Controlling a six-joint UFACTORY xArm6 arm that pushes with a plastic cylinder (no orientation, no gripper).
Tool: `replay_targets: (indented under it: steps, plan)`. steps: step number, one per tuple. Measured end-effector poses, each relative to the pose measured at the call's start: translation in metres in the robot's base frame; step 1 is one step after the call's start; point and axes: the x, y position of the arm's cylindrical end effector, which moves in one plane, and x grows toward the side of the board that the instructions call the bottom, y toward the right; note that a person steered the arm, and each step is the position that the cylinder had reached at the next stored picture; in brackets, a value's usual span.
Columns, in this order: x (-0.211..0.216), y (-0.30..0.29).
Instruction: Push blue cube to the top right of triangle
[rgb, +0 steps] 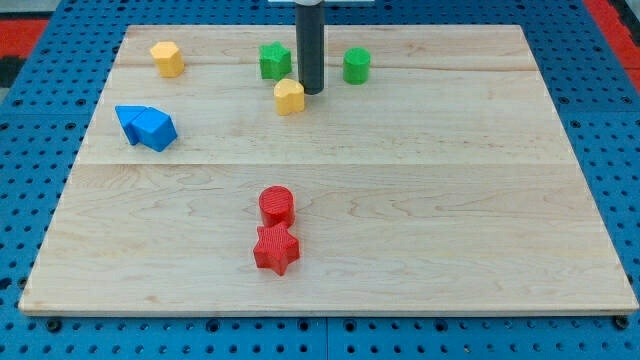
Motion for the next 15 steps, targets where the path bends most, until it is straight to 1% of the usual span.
replay_targets:
  steps: [2, 3, 4, 5, 6, 7, 12, 13, 14, 15]
  plan:
    - [0.017, 0.019]
    - [0.063, 0.005]
    - [0.066, -0.078]
    - [0.133, -0.099]
    - [0.166, -0.142]
    - [0.166, -0.187]
    - [0.165, -0.191]
    - [0.143, -0.193]
    - [0.105, -0.194]
    - [0.073, -0.175]
